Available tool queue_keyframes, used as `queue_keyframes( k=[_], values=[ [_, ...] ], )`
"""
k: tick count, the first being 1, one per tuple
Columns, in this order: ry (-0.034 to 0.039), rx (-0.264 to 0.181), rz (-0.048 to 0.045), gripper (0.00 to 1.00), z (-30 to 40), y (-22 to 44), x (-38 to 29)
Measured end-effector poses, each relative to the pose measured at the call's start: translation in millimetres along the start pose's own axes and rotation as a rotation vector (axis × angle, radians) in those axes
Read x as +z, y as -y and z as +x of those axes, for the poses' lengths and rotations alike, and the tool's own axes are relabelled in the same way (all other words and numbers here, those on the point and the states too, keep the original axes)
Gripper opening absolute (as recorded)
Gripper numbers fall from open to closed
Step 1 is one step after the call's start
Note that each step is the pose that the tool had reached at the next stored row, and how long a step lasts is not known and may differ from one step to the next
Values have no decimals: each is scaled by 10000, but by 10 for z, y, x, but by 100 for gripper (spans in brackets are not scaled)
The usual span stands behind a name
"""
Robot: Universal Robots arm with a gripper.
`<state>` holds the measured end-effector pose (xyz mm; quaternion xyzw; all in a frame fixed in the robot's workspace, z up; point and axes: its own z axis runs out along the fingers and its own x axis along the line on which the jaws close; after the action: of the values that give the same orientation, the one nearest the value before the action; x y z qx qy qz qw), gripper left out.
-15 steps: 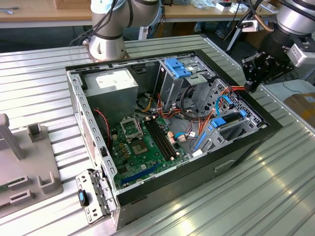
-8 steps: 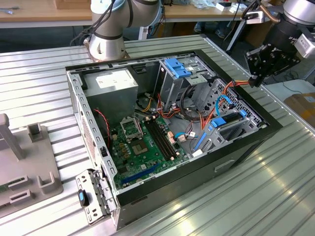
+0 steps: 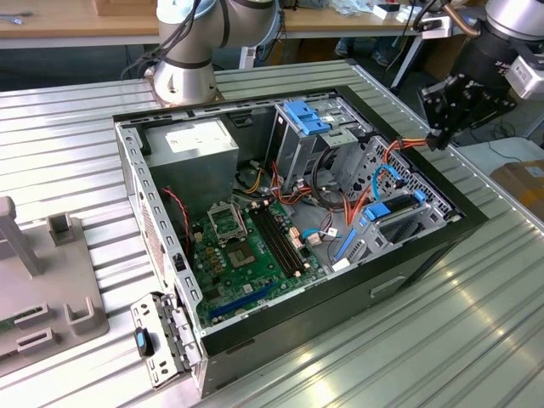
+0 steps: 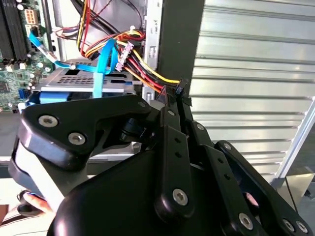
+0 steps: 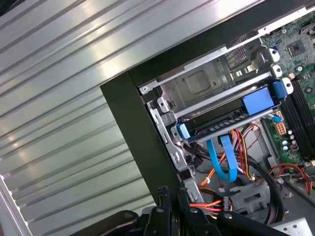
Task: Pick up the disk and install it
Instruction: 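Insert the first disk wire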
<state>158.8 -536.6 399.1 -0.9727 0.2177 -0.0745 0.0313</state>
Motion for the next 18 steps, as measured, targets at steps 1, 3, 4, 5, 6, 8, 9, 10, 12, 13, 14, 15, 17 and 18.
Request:
queue_keyframes(
  k=[1, 3, 4, 5, 6, 8, 9, 10, 12, 13, 14, 15, 17, 18],
  values=[
    [-4, 0, 1, 16, -25, -12, -4],
    [-11, 70, -4, 16, -49, -23, -7],
    [-29, 257, -31, 16, -53, -24, -8],
    [-46, 430, -54, 16, -55, -26, -8],
    [-62, 601, -77, 16, -56, -26, -8],
    [-105, 1059, -137, 16, -57, -27, -7],
    [-116, 1170, -153, 16, -57, -27, -8],
    [-128, 1296, -170, 16, -57, -27, -8],
    [-156, 1596, -208, 16, -57, -27, -8],
    [-168, 1724, -226, 16, -57, -26, -7],
    [-188, 1928, -253, 16, -57, -27, -8],
    [-189, 1941, -255, 16, -58, -28, -8],
    [-189, 1941, -256, 16, -58, -28, -8],
    [-189, 1941, -255, 16, -58, -27, -8]
  ],
)
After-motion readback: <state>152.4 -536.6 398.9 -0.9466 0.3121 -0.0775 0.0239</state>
